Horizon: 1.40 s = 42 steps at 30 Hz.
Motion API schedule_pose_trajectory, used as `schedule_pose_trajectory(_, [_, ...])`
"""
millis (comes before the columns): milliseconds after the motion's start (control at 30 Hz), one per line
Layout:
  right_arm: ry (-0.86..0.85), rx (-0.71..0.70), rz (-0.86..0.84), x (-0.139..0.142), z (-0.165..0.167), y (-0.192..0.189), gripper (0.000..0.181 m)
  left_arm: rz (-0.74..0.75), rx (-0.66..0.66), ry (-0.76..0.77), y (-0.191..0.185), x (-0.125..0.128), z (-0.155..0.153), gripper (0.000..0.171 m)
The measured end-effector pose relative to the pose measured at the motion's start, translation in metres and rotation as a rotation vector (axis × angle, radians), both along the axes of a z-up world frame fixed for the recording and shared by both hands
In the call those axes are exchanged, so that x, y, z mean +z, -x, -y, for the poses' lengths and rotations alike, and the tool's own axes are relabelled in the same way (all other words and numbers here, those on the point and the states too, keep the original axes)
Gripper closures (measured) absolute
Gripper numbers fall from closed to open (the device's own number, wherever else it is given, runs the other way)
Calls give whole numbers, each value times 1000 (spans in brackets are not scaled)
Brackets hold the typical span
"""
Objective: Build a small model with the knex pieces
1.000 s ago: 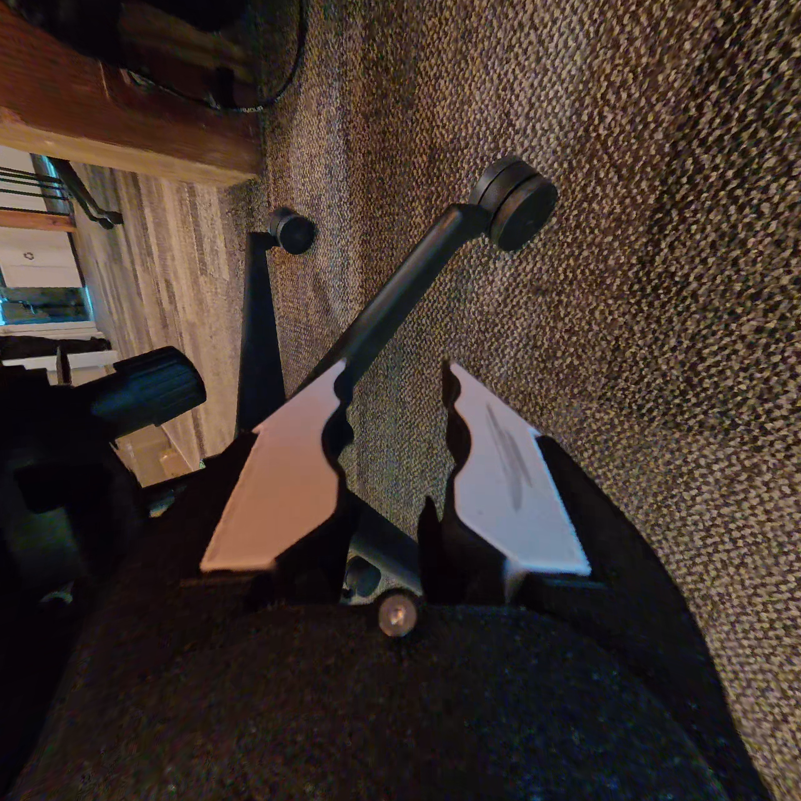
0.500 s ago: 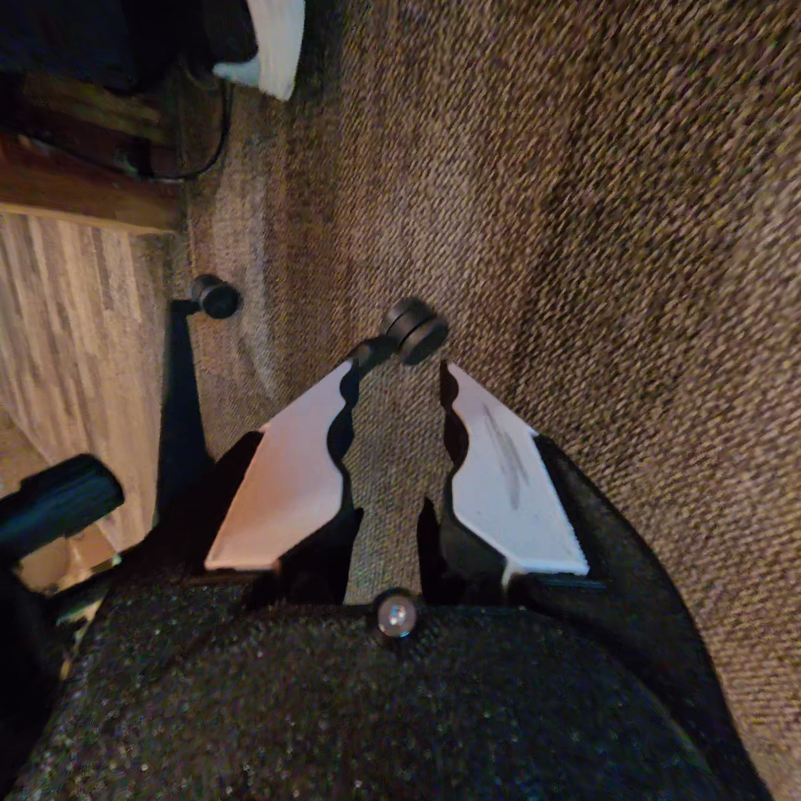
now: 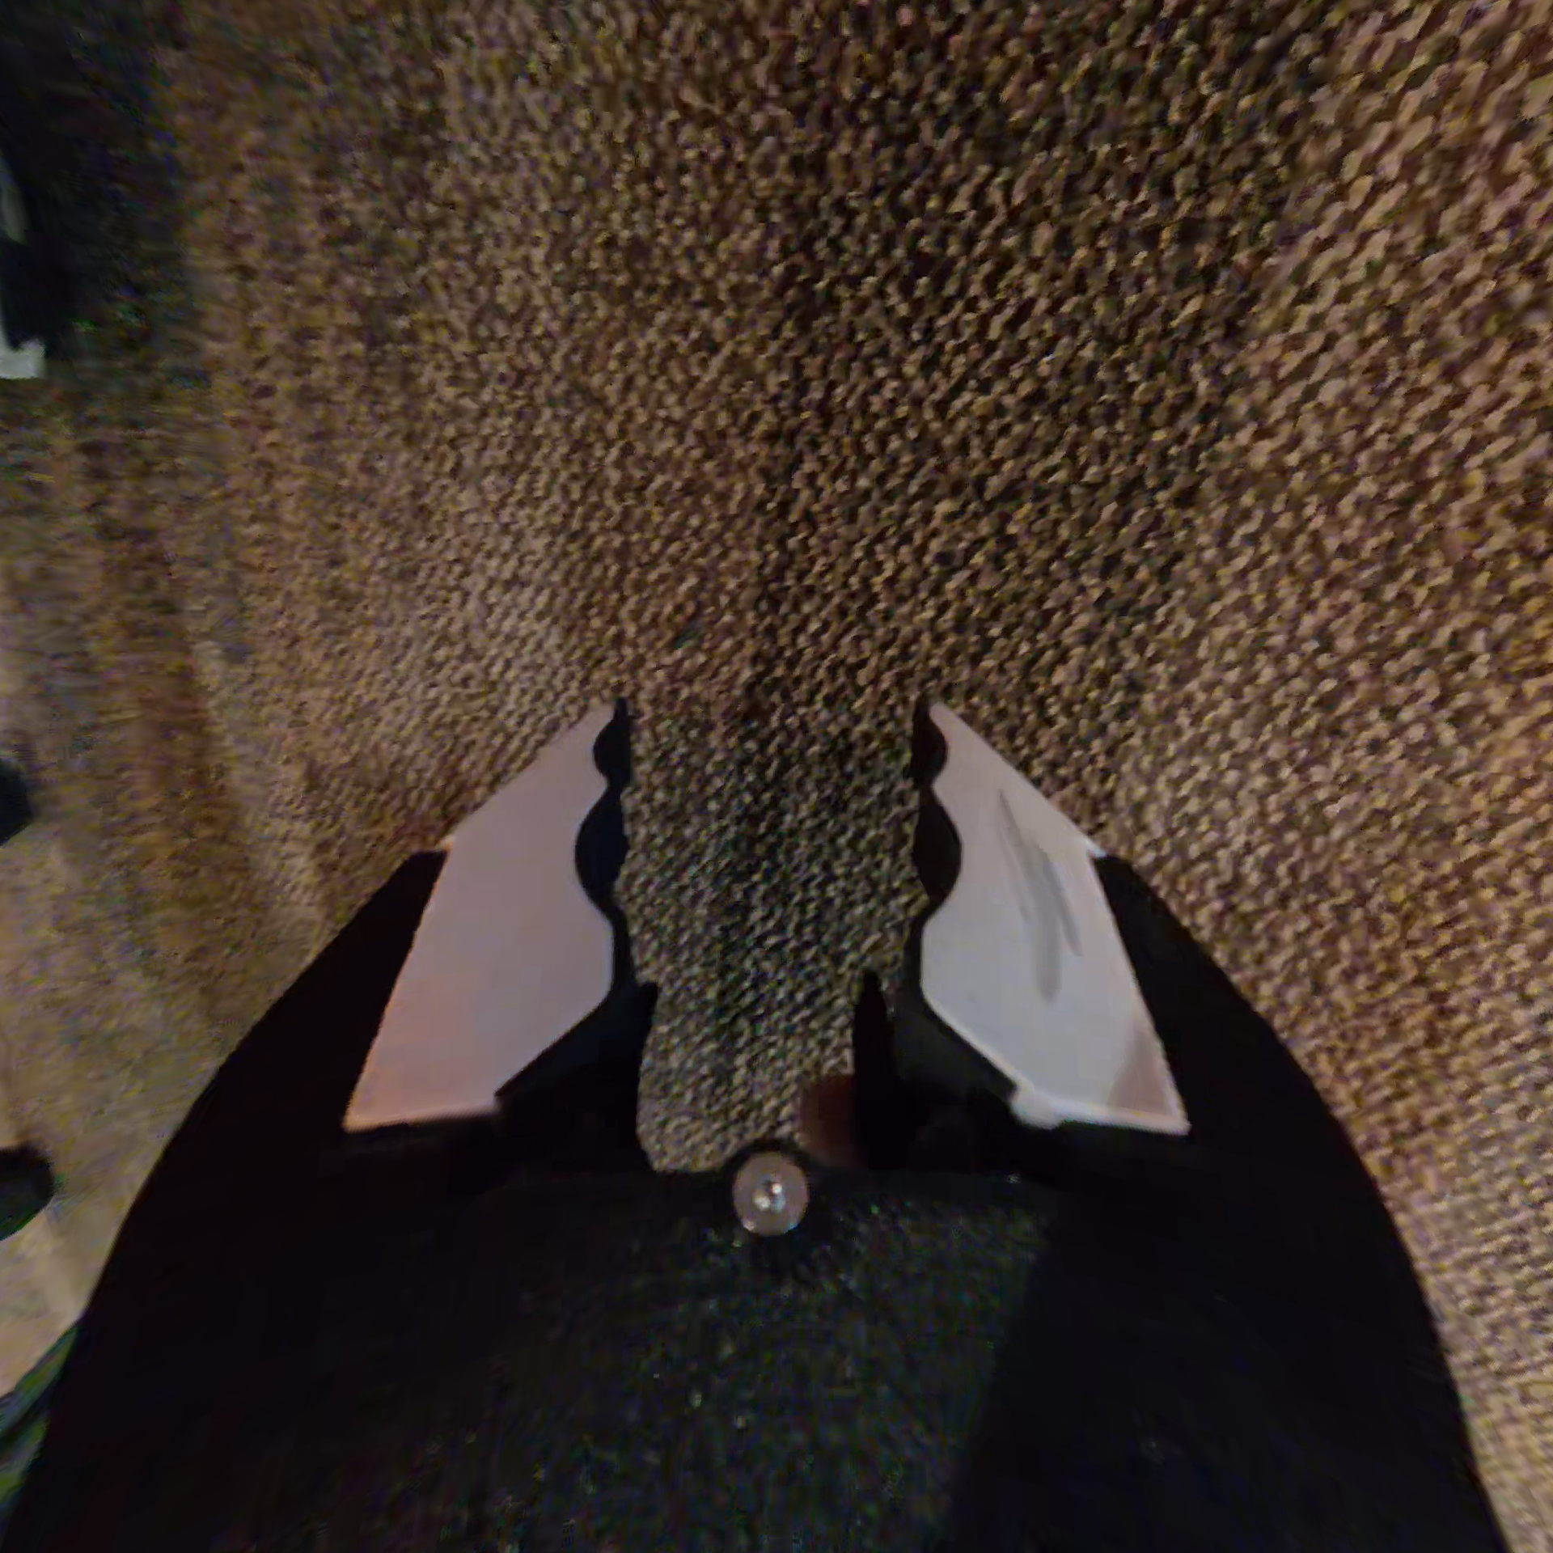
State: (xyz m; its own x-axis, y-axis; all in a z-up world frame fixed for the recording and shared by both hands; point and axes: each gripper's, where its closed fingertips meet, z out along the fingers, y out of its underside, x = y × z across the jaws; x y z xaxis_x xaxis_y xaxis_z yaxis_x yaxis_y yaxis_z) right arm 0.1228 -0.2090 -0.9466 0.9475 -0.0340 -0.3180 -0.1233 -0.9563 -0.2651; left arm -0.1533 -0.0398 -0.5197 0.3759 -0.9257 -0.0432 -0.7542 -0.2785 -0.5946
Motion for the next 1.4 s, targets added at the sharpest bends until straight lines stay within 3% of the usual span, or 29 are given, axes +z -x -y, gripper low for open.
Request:
schedule_pose_trajectory(233, [70,32,2,-37,-4,13,89,-40,5,46,-1,-24,-22,121])
schedule_pose_trajectory(433, [111,126,-15,-54,14,47,86,-73,4,83,-6,-41,-29,121])
schedule_pose_trajectory(667, [157,135,-81,-65,34,73,80,-100,-2,103,-15,-54,-29,121])
schedule_pose_trajectory(1100, [119,93,-134,-38,38,83,82,-71,-4,94,-30,-47,-28,120])
schedule_pose_trajectory(1300, [136,102,-193,-7,60,96,82,-37,4,73,-31,-32,-26,121])
schedule_pose_trajectory(1400, [172,126,-272,11,89,109,86,-35,10,55,-26,-24,-24,122])
